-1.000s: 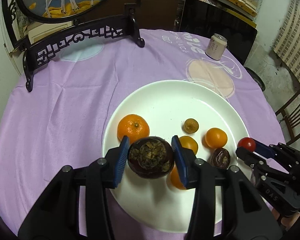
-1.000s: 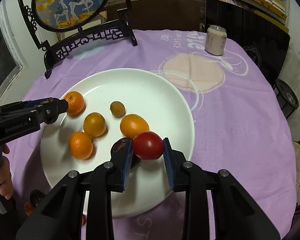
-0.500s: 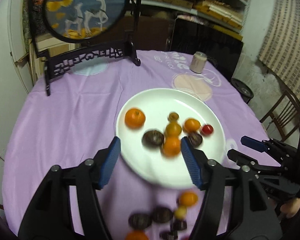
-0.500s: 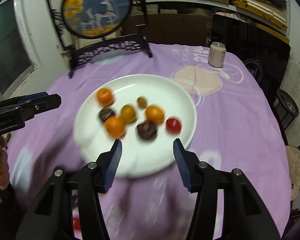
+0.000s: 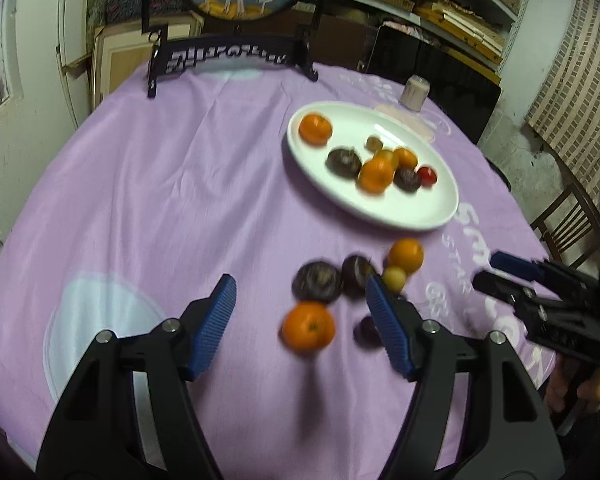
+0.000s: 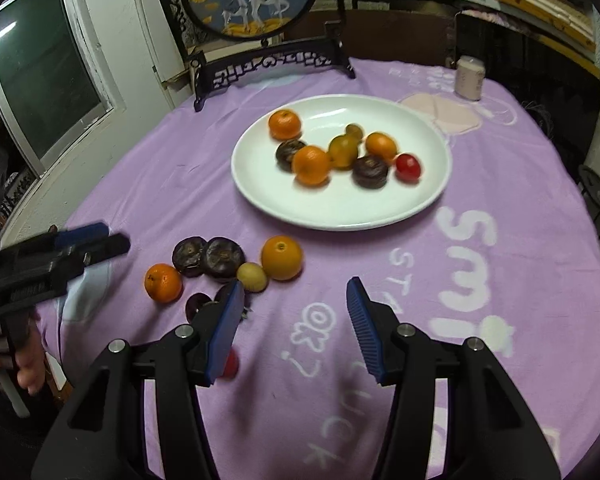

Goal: Organize fruits
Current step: 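Grasp an orange with the right tool while the left tool moves toward the fruit pile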

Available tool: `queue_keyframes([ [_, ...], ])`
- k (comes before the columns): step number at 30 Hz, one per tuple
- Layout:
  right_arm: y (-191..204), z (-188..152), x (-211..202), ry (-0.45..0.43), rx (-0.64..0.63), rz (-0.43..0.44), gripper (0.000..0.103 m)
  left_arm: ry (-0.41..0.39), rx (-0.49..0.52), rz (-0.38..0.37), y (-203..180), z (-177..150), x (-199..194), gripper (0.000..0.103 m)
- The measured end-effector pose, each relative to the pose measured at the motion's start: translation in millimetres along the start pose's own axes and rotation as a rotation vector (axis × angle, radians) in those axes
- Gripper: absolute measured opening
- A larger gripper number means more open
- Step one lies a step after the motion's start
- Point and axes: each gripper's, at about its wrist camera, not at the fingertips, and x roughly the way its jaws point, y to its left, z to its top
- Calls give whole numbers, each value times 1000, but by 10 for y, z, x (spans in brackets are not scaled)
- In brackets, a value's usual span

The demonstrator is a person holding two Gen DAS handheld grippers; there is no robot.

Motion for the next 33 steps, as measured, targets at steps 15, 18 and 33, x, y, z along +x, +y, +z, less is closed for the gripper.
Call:
queue_keyframes([
  [15,71,214,752,68,0,-13,34,78,-8,-41,150,-399,35,69],
  [18,34,171,623,56,17,-10,33,87,8,-43,101,-404,78,69],
  [33,-295,-482,114,82,80,-26,35,117,56,-2,-124,-300,575,55],
])
